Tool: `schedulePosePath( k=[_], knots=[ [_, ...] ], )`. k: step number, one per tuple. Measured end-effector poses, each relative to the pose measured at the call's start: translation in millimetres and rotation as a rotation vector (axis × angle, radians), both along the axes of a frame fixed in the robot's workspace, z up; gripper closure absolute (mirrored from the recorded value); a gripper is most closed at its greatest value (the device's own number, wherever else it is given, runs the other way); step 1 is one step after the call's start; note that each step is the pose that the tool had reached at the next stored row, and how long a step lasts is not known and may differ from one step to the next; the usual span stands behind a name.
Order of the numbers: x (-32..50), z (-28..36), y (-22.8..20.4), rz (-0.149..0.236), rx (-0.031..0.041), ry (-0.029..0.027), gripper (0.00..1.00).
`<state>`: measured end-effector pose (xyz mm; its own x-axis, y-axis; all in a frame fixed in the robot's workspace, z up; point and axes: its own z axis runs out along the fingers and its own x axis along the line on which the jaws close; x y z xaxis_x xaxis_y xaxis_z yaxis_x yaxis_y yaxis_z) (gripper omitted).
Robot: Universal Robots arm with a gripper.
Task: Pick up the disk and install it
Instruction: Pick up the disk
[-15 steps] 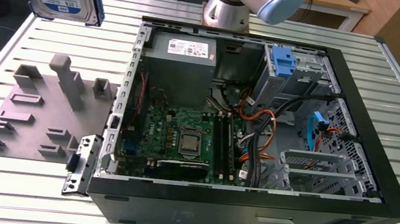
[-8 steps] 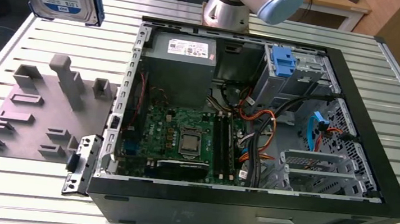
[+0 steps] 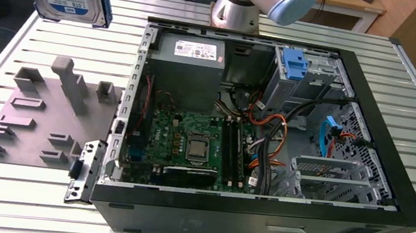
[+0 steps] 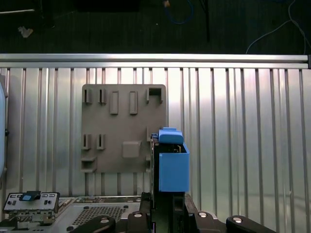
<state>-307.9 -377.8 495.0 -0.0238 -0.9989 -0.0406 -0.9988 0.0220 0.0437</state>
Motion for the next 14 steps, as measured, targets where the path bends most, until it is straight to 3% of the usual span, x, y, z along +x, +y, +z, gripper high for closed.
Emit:
schedulePosePath(
  k=[14],
  knots=[
    [22.1, -0.3, 0.0, 0.000, 0.0000, 0.0000, 0.65]
  ],
)
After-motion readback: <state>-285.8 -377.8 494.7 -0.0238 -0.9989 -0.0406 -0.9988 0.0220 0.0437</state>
